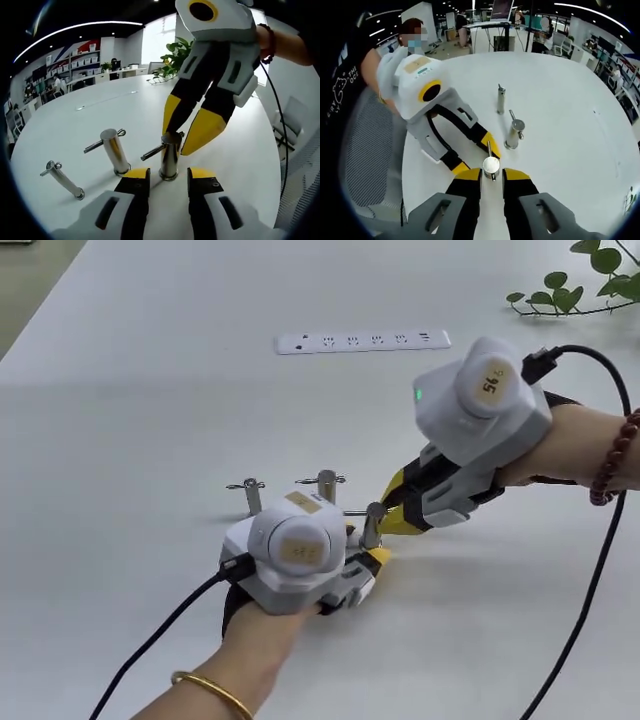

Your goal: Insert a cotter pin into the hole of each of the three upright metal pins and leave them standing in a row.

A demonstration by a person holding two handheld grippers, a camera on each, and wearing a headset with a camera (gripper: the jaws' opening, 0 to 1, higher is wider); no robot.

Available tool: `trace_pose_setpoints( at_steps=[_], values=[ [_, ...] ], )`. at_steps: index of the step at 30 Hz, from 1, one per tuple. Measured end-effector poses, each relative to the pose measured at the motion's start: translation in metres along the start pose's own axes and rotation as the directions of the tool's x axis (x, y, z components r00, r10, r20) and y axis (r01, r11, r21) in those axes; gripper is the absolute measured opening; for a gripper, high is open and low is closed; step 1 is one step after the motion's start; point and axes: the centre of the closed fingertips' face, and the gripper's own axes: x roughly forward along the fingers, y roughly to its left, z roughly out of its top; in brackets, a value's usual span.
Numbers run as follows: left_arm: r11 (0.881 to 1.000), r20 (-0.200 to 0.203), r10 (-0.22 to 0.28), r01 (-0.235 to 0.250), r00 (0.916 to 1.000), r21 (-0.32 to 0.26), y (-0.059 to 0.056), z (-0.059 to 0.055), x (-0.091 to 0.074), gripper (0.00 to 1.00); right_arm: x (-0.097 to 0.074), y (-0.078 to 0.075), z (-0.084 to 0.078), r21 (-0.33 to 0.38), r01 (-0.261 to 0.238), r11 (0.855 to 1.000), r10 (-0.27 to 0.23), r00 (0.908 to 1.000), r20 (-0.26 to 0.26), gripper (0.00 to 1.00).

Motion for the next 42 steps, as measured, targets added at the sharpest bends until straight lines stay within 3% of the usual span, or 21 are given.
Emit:
trace_pose_setpoints(
  at_steps=[10, 19, 31, 42],
  values=[
    [0.999, -0.016, -0.006, 0.005, 0.9999, -0.034, 0.002, -0.001, -0.009, 0.36, 0.008, 0.003, 0.006, 0.058, -0.006, 0.998, 0.003, 0.9992, 0.041, 0.14],
    [0.999, -0.014, -0.007, 0.007, 0.9999, -0.049, 0.003, 0.001, -0.019, 0.39, 0.016, 0.003, 0.004, 0.077, -0.009, 0.997, 0.005, 0.999, 0.045, 0.13],
    [0.997, 0.006, 0.001, -0.001, 1.0, -0.083, 0.004, 0.008, -0.033, 0.43, 0.016, 0.001, 0.004, 0.089, -0.012, 0.996, 0.006, 0.998, 0.063, 0.1],
    [0.995, 0.014, 0.006, -0.005, 0.9999, -0.099, 0.003, 0.009, -0.044, 0.47, 0.015, 0.001, 0.004, 0.056, -0.003, 0.998, 0.0, 0.998, 0.062, 0.09]
  ],
)
